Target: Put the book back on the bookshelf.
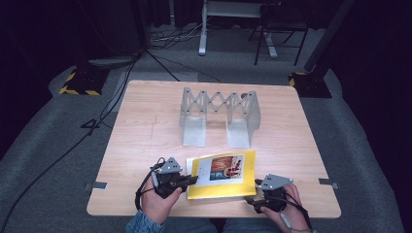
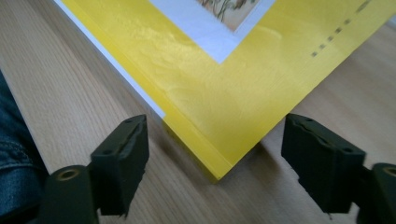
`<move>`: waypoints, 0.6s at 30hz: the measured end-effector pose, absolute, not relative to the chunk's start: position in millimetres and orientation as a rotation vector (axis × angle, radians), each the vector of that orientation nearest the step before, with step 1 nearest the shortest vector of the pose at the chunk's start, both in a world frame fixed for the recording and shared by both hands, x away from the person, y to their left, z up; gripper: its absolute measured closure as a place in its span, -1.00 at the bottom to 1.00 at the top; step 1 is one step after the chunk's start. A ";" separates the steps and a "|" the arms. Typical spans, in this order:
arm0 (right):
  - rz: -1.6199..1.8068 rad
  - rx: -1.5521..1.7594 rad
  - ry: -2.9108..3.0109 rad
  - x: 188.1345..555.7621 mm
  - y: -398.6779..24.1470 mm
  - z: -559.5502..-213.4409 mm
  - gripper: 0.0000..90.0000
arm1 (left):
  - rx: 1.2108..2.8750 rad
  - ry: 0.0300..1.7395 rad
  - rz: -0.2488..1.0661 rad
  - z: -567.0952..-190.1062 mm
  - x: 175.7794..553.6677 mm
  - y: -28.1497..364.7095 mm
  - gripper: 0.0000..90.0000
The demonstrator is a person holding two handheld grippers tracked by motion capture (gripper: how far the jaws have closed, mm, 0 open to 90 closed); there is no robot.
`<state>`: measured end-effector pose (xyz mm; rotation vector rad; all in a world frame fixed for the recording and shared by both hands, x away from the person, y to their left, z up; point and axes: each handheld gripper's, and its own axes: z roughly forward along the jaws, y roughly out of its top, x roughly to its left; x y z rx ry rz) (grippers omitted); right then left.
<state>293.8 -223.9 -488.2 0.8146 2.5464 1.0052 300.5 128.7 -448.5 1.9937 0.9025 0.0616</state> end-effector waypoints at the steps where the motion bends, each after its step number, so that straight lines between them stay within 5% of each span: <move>1: 1.005 0.815 2.546 293.8 -223.9 -488.2 -0.38 | 1.991 0.894 0.066 -445.9 300.3 128.1 0.95; 11: 1.101 0.737 2.387 274.5 -223.7 -457.9 -0.32 | 1.999 0.853 0.079 -420.2 303.5 119.9 0.96; 18: 1.113 0.630 2.398 275.7 -205.1 -461.2 -0.55 | 2.047 0.868 0.045 -406.8 311.2 115.6 0.96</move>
